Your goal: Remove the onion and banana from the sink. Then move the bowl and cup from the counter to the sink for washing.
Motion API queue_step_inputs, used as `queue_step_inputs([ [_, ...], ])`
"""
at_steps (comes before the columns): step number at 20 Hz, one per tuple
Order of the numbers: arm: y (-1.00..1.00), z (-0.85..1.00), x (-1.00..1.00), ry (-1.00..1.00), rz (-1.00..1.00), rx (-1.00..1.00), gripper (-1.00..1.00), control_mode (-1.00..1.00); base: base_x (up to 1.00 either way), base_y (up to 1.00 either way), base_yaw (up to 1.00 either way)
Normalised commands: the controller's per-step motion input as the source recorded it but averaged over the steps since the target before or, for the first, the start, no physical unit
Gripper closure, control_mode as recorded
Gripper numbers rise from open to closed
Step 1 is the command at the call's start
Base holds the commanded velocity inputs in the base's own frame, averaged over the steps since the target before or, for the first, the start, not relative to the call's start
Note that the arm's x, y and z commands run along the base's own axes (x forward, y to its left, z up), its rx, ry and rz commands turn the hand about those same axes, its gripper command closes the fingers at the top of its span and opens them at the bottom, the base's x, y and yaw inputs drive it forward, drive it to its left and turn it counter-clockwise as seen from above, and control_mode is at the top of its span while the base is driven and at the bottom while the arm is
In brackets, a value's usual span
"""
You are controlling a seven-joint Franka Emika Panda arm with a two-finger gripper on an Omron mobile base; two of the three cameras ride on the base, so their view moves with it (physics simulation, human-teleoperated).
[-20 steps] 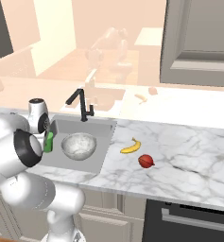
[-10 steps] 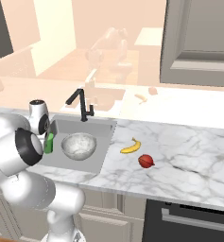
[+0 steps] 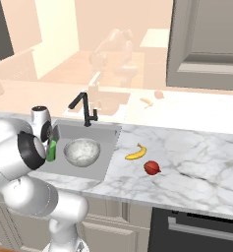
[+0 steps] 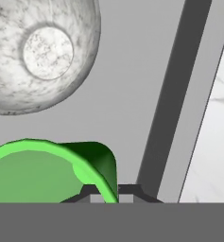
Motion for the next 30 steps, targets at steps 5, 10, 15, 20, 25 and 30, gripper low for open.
queue_step_inputs([
  [5, 0.0, -0.09, 0.03, 0.0, -0.01, 0.0, 1.0, -1.0, 0.0, 0.0, 0.0],
  [10, 0.0, -0.11, 0.03, -0.02, -0.01, 0.0, 1.0, -1.0, 0.0, 0.0, 0.0],
  [15, 0.0, -0.13, 0.05, -0.01, -0.02, 0.0, 1.0, -1.0, 0.0, 0.0, 0.0],
  [20, 0.0, -0.1, 0.06, 0.0, -0.02, 0.0, 1.0, -1.0, 0.0, 0.0, 0.0],
  [25, 0.0, -0.09, 0.09, 0.0, 0.0, 0.01, 1.0, -1.0, 0.0, 0.0, 0.0],
  [30, 0.0, -0.07, 0.07, 0.0, 0.0, 0.0, 1.0, -1.0, 0.0, 0.0, 0.0],
])
